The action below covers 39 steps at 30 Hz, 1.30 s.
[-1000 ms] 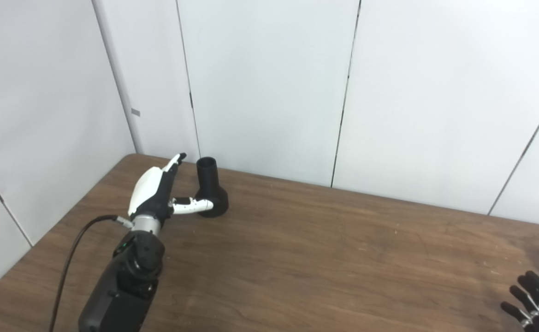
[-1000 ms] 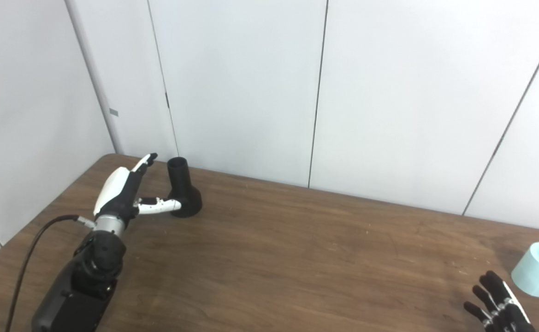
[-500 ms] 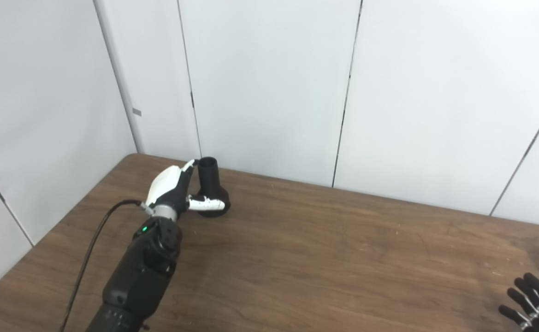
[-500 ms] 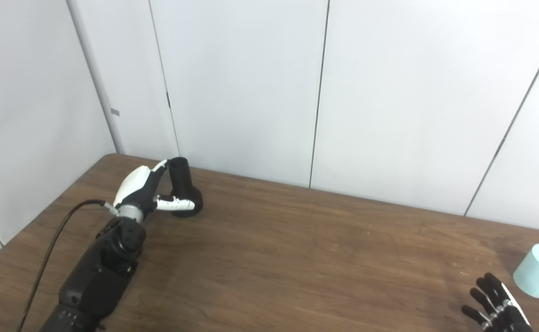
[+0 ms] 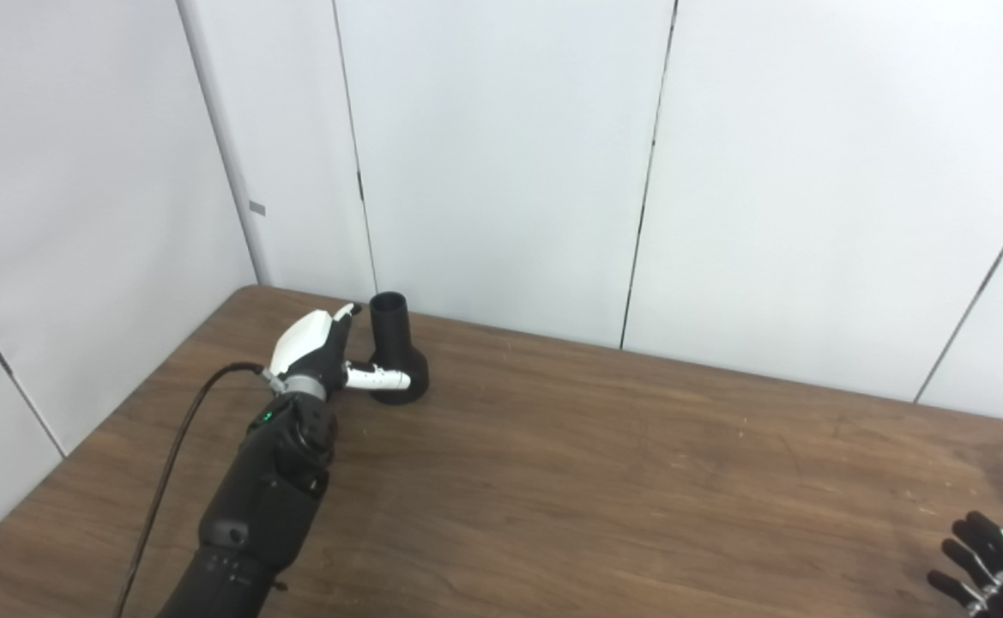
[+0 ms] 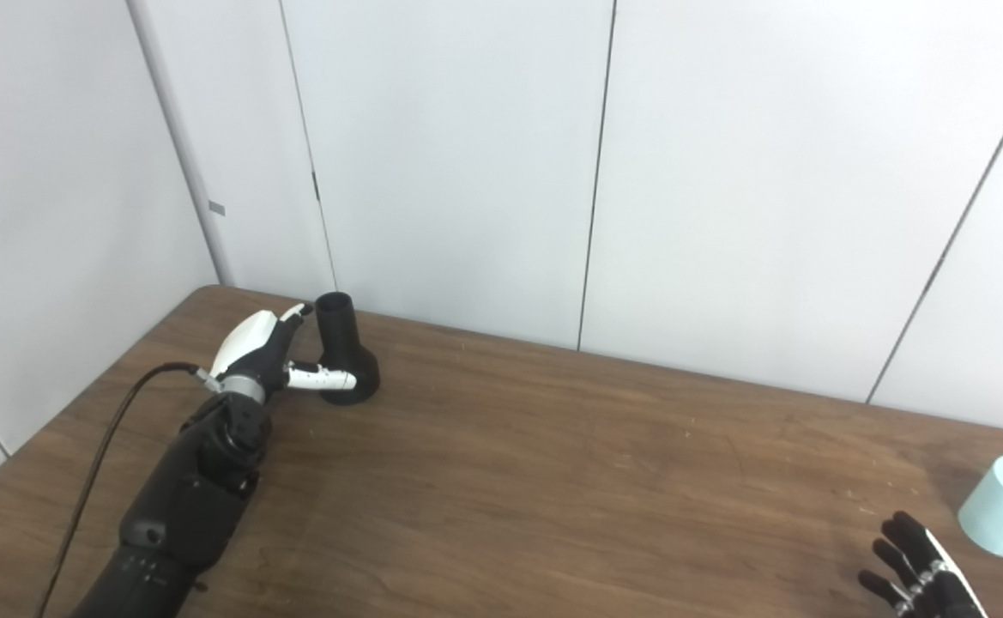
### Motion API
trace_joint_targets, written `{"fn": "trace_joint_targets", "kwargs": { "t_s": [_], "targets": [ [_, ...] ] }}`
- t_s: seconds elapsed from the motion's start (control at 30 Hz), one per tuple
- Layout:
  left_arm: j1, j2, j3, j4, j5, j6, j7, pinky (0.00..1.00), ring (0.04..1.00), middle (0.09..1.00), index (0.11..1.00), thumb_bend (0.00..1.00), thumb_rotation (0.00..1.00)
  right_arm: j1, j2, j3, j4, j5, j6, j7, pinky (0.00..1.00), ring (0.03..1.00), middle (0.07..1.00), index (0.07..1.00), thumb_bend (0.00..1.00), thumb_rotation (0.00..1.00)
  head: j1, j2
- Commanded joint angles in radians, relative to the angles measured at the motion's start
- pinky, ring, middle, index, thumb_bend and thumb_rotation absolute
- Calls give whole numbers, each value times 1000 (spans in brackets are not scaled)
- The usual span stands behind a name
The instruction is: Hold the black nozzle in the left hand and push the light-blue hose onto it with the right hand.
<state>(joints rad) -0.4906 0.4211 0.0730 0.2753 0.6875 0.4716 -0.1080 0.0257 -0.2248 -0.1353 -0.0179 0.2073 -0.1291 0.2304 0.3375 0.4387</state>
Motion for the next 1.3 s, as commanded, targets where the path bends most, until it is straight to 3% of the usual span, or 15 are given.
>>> {"fn": "trace_joint_targets", "kwargs": {
  "t_s": [0.0,0.3,0.7,1.27],
  "targets": [
    [-64,15,15,-8,30,-2,-4,1000,970,944,915,1000,368,49,30,16,47,7,-17,-3,816,922,923,916,569,956,1,2],
    [-98,-17,33,26,41,-2,-50,1000,973,932,908,1000,353,49,27,16,47,1,-14,-3,810,915,918,916,575,956,2,8],
    [-109,-23,34,39,-28,-2,-107,1000,978,936,901,1000,349,47,24,18,49,-16,-10,-10,803,901,905,914,577,956,2,16],
    [-102,0,-18,62,19,-2,-112,1000,973,925,882,1000,327,53,23,16,37,-30,0,-10,790,883,894,912,593,957,3,32]
  ]
}}
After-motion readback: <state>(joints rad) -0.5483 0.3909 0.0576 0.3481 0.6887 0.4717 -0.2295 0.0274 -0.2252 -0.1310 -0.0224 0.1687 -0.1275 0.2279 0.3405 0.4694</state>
